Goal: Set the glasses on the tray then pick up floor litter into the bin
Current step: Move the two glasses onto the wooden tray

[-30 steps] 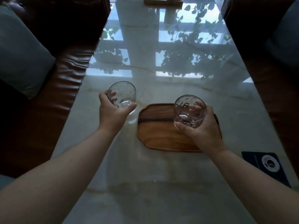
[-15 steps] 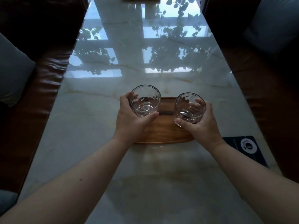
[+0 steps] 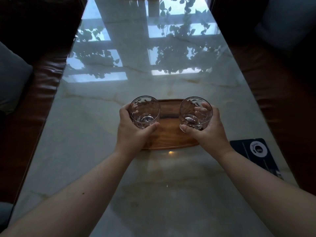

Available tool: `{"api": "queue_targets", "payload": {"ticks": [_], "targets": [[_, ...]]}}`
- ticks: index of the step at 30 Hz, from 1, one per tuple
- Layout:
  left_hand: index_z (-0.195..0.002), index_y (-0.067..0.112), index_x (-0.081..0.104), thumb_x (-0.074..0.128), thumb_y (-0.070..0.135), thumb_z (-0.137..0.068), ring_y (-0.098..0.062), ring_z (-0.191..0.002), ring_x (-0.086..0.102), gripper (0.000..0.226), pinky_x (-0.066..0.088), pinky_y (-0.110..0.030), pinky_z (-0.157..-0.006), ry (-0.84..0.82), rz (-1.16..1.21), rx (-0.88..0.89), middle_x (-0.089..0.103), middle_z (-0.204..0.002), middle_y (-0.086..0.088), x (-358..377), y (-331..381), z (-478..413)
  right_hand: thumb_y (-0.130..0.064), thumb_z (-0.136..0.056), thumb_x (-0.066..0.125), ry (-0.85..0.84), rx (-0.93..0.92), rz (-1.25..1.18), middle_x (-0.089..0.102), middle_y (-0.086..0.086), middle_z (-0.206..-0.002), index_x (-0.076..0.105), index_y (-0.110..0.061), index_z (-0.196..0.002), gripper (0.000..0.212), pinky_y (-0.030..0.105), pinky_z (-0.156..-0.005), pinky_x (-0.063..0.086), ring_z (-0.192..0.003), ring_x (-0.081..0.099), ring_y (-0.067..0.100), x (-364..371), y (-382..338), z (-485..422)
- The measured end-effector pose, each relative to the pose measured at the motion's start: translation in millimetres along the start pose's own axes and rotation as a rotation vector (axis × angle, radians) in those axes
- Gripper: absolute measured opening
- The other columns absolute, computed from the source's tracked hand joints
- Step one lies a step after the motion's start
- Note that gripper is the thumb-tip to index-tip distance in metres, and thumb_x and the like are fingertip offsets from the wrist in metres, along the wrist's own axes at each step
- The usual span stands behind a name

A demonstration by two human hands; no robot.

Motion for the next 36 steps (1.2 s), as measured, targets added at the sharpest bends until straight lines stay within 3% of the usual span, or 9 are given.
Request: {"api": "queue_targets", "payload": {"ticks": [8, 13, 17, 23, 25, 27, 33, 36], "targets": [[-0.125, 0.025, 0.036, 0.089, 0.026, -0.058, 0.005, -0.103, 0.057, 0.086, 0.050, -0.021, -0.090, 0.022, -0.003, -0.018, 0.053, -0.115, 0.015, -4.4, -0.7, 4.0, -0.043, -0.053, 0.088, -0.030, -0.020, 0.049, 0.055, -0.008, -0.122, 0.040, -0.031, -0.125, 0.088, 0.035, -0.095, 0.052, -0.108, 0.060, 0.003, 10.2, -5.6, -7.8], [-0.133, 0.023, 0.032, 0.089, 0.026, -0.059, -0.003, -0.110, 0.058, 0.094, 0.049, -0.034, -0.098, 0.006, -0.027, -0.040, 0.055, -0.122, 0.006, -5.2, 0.0, 6.6, -0.050, -0.051, 0.087, -0.083, 0.006, 0.093, 0.054, -0.005, -0.127, 0.036, -0.032, -0.126, 0.092, 0.040, -0.098, 0.050, -0.113, 0.058, 0.006, 12.3, -3.3, -17.1], [-0.143, 0.019, 0.020, 0.088, 0.031, -0.059, -0.017, -0.122, 0.053, 0.109, 0.043, -0.044, -0.104, -0.052, -0.050, -0.112, 0.049, -0.137, -0.003, -10.7, 3.2, 12.7, -0.060, -0.048, 0.086, -0.174, 0.055, 0.162, 0.049, -0.004, -0.139, 0.024, -0.031, -0.137, 0.112, 0.032, -0.106, 0.042, -0.122, 0.051, 0.005, 7.5, -3.9, -16.8], [-0.147, 0.009, 0.014, 0.085, 0.040, -0.061, -0.022, -0.139, 0.028, 0.115, 0.023, -0.034, -0.114, -0.072, -0.333, -0.157, 0.031, -0.152, -0.013, -26.8, 28.6, 45.5, -0.063, -0.055, 0.079, -0.252, 0.112, 0.215, 0.036, -0.002, -0.152, 0.015, -0.036, -0.143, 0.113, 0.045, -0.111, 0.035, -0.135, 0.039, 0.013, -21.1, -20.6, 24.0], [-0.147, 0.006, 0.014, 0.082, 0.043, -0.065, -0.025, -0.142, 0.021, 0.113, 0.017, -0.033, -0.114, -0.120, -0.449, -0.140, 0.024, -0.154, -0.015, -31.8, 44.2, 65.7, -0.059, -0.062, 0.078, -0.292, 0.113, 0.294, 0.034, -0.003, -0.153, 0.014, -0.034, -0.145, 0.107, 0.040, -0.109, 0.035, -0.135, 0.039, 0.017, -29.8, -28.4, 47.0], [-0.147, 0.005, 0.016, 0.079, 0.044, -0.069, -0.028, -0.141, 0.021, 0.107, 0.017, -0.035, -0.115, -0.167, -0.546, -0.072, 0.026, -0.154, -0.017, -37.7, 64.3, 90.1, -0.052, -0.071, 0.075, -0.335, 0.064, 0.370, 0.036, 0.001, -0.152, 0.016, -0.030, -0.146, 0.098, 0.032, -0.105, 0.034, -0.134, 0.040, 0.020, -39.7, -39.3, 66.7], [-0.144, 0.008, 0.028, 0.072, 0.047, -0.074, -0.028, -0.138, 0.029, 0.092, 0.023, -0.034, -0.111, -0.248, -0.810, 0.097, 0.034, -0.150, -0.014, -58.1, 117.0, 157.4, -0.049, -0.081, 0.068, -0.528, -0.210, 0.642, 0.031, 0.008, -0.155, 0.021, -0.020, -0.148, 0.087, 0.042, -0.113, 0.028, -0.141, 0.028, 0.023, -60.9, -83.2, 107.5], [-0.144, 0.009, 0.029, 0.070, 0.047, -0.075, -0.027, -0.137, 0.031, 0.088, 0.031, -0.043, -0.111, -0.251, -0.861, 0.112, 0.035, -0.150, -0.012, -63.5, 136.2, 185.6, -0.053, -0.080, 0.065, -0.585, -0.326, 0.752, 0.027, 0.008, -0.157, 0.021, -0.020, -0.149, 0.089, 0.042, -0.115, 0.025, -0.143, 0.024, 0.023, -62.6, -93.9, 128.4]]}}
Point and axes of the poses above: each hand's wrist, its own z-axis away from the middle knuckle, its own x-axis out of the palm, y = z × x, the point moved 2 cm from there along -z, towards the middle knuckle
